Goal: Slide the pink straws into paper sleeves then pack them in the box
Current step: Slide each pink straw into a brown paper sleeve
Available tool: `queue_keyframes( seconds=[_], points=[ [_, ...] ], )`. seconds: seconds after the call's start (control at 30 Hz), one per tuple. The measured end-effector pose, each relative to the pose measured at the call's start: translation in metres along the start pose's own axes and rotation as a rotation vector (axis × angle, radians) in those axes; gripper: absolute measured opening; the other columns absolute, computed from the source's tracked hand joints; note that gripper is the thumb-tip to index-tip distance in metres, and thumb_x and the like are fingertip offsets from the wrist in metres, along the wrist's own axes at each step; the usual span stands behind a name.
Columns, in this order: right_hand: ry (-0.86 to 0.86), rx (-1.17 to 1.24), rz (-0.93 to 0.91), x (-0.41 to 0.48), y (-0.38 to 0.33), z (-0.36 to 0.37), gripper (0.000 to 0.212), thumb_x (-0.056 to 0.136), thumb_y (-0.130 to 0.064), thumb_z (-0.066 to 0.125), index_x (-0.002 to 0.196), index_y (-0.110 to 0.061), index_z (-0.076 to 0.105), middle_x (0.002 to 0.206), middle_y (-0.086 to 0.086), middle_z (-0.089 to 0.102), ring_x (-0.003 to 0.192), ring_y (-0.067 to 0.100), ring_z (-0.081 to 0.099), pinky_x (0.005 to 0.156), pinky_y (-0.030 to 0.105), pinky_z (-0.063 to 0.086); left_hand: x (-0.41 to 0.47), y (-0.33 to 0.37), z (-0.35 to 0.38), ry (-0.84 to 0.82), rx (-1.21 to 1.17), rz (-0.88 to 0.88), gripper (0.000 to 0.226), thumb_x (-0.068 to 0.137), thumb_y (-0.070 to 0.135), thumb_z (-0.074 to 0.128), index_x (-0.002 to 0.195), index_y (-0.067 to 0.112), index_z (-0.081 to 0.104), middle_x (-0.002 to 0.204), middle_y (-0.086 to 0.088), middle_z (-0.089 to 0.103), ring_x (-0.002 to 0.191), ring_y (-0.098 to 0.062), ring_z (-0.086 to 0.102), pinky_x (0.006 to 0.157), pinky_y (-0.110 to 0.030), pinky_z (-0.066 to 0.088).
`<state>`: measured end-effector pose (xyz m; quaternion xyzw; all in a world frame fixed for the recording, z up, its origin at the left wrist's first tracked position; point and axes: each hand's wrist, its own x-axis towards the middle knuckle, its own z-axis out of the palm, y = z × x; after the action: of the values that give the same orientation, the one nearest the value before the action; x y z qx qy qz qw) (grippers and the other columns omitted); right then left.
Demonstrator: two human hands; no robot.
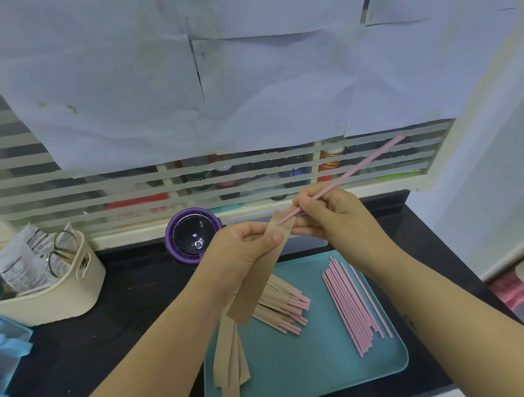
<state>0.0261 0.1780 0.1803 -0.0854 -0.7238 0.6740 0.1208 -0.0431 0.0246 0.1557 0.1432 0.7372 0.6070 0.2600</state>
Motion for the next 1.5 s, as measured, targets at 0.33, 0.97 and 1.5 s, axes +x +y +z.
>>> queue_keyframes(
  seconds=[0.33,0.97,1.5],
  points=[
    [-0.055,-0.102,-0.053,0.005,-0.008,-0.004,0.012,0.094,-0.009,0.049,0.097,-0.013,0.061,0.092,0.01,0.072,0.084,0.017,0.072,0.077,0.025,0.058,0.002,0.004,-0.006,-0.076,-0.076,-0.014,0.024,0.069,0.03,0.069,0.091,0.021,0.073,0.078,0.007,0.074,0.071,-0.006,0.064,0.075,-0.027,0.048],
    [-0.13,-0.253,-0.164,0.004,-0.018,-0.005,0.013,0.096,-0.014,0.047,0.102,-0.016,0.058,0.092,0.003,0.071,0.083,0.013,0.071,0.079,0.028,0.058,0.004,0.005,-0.005,-0.174,-0.246,-0.068,0.014,0.089,0.016,0.057,0.094,0.01,0.069,0.077,0.002,0.07,0.077,-0.012,0.06,0.074,-0.027,0.048],
    [-0.243,-0.349,-0.197,0.001,-0.026,-0.007,0.014,0.098,-0.017,0.044,0.104,-0.021,0.055,0.097,0.0,0.07,0.093,0.009,0.067,0.088,0.03,0.055,-0.001,0.006,-0.009,-0.176,-0.3,-0.054,0.017,0.081,0.018,0.061,0.093,0.011,0.071,0.076,0.0,0.071,0.072,-0.01,0.063,0.076,-0.026,0.048]
  ],
)
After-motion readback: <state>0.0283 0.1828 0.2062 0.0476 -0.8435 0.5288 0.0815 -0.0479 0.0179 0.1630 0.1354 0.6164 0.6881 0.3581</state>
